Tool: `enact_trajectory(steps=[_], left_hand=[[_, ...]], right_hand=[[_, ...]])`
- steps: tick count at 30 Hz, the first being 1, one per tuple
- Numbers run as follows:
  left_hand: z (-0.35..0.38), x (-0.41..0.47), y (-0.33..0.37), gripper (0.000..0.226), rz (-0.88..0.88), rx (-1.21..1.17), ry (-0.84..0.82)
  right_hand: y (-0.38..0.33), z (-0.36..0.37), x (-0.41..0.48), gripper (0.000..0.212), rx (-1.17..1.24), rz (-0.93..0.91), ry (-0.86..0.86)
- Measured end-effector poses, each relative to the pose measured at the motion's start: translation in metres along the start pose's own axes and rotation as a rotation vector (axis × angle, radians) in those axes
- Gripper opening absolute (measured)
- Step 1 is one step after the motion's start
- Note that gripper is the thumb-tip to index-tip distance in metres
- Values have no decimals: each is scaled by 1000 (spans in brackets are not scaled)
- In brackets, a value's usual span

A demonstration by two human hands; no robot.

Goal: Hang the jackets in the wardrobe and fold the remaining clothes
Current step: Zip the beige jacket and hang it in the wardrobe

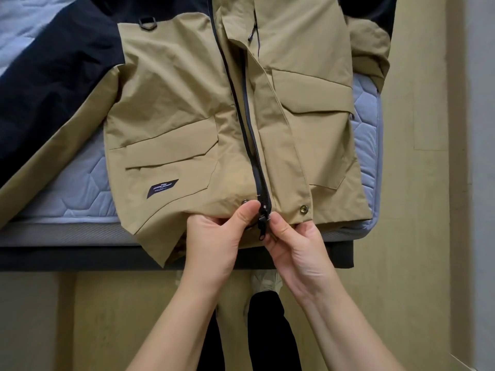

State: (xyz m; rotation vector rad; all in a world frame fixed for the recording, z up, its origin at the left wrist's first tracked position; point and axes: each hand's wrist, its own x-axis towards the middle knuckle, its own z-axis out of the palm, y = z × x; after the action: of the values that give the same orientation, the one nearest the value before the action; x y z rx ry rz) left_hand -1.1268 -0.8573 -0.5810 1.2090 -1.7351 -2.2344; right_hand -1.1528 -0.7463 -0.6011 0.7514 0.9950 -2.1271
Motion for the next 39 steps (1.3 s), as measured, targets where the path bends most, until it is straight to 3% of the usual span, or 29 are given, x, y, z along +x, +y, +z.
enact_trajectory(steps=[10, 16, 19, 22, 25, 27, 32, 39], left_hand=[[-4, -1, -5, 17, -9, -2, 33], [-10, -3, -7, 3, 41, 99, -70], [-19, 2, -10, 12, 60, 239, -167], [-23, 9, -13, 4, 67, 363, -244], [-24, 12, -16, 30, 34, 425, -261], [-28, 14, -18, 49, -10, 514, -254], [-37, 12, -19, 39, -99, 610, -268], [-34, 13, -11, 39, -76, 614, -276]], right_hand=[[8, 7, -2, 57, 13, -22, 79], [5, 12, -5, 27, 25, -79, 148], [5, 15, -4, 23, 13, -108, 200], [8, 16, -3, 23, 30, -111, 238], [9, 16, -1, 25, 34, -82, 260], [5, 14, -5, 23, -147, -28, 283], [-15, 6, -32, 22, -634, 124, 433], [-6, 19, -43, 12, -1192, 85, 272]])
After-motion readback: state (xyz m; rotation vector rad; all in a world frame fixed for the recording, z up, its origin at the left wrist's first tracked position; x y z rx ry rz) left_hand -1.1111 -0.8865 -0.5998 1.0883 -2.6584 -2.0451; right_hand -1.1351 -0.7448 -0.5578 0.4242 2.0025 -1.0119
